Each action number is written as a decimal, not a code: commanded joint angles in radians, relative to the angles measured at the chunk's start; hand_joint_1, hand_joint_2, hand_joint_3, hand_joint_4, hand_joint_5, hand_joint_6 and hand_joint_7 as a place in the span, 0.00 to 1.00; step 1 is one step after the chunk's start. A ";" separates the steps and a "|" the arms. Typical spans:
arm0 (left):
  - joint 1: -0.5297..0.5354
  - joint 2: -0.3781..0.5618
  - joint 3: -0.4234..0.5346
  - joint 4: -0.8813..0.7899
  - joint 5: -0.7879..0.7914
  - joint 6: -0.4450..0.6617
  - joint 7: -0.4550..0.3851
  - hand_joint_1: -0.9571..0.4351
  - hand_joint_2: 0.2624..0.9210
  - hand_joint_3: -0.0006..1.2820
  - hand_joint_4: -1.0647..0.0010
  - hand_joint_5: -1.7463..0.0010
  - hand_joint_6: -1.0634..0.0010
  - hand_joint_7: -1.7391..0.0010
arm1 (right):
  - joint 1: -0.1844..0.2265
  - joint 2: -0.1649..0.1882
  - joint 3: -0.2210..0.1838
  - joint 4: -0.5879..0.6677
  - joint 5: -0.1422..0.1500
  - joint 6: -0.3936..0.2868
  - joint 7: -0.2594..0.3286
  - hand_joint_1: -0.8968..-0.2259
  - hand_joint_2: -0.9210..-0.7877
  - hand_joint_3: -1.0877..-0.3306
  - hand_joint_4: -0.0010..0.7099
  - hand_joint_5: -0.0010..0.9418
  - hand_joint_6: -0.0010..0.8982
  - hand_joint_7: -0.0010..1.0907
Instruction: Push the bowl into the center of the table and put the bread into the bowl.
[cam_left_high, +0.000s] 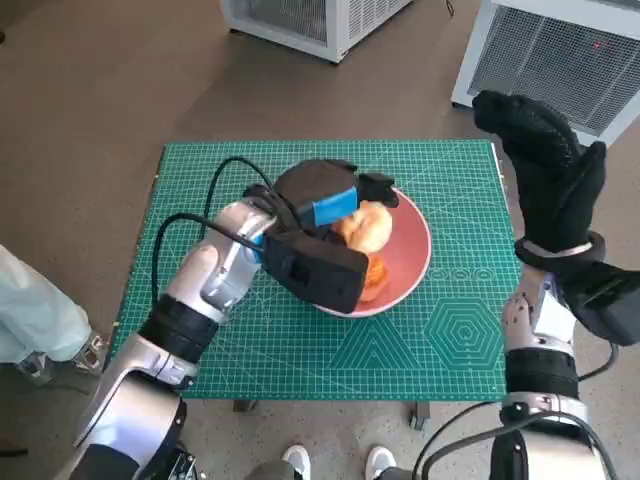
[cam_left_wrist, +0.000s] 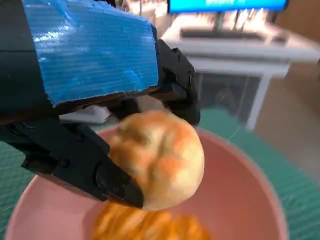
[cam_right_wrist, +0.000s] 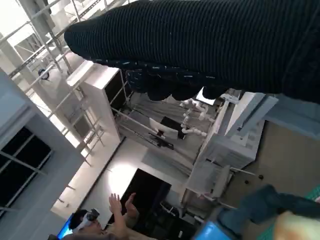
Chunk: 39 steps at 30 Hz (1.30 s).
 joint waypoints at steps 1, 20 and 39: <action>-0.006 0.012 0.001 -0.004 0.001 -0.033 0.022 0.26 0.92 0.01 0.94 0.99 0.83 0.98 | 0.017 -0.009 0.001 0.006 -0.009 0.001 -0.009 0.29 0.00 0.60 0.30 0.00 0.34 0.03; -0.001 0.024 0.219 0.100 -0.384 -0.280 -0.073 0.17 1.00 0.11 1.00 1.00 0.87 1.00 | 0.000 -0.018 0.005 0.009 -0.003 0.004 -0.002 0.31 0.00 0.60 0.30 0.00 0.35 0.03; 0.069 -0.096 0.541 0.017 -0.830 -0.399 -0.077 0.14 1.00 0.38 0.93 0.98 0.85 0.97 | -0.048 -0.046 0.020 -0.031 -0.064 0.025 -0.074 0.30 0.00 0.59 0.30 0.00 0.35 0.03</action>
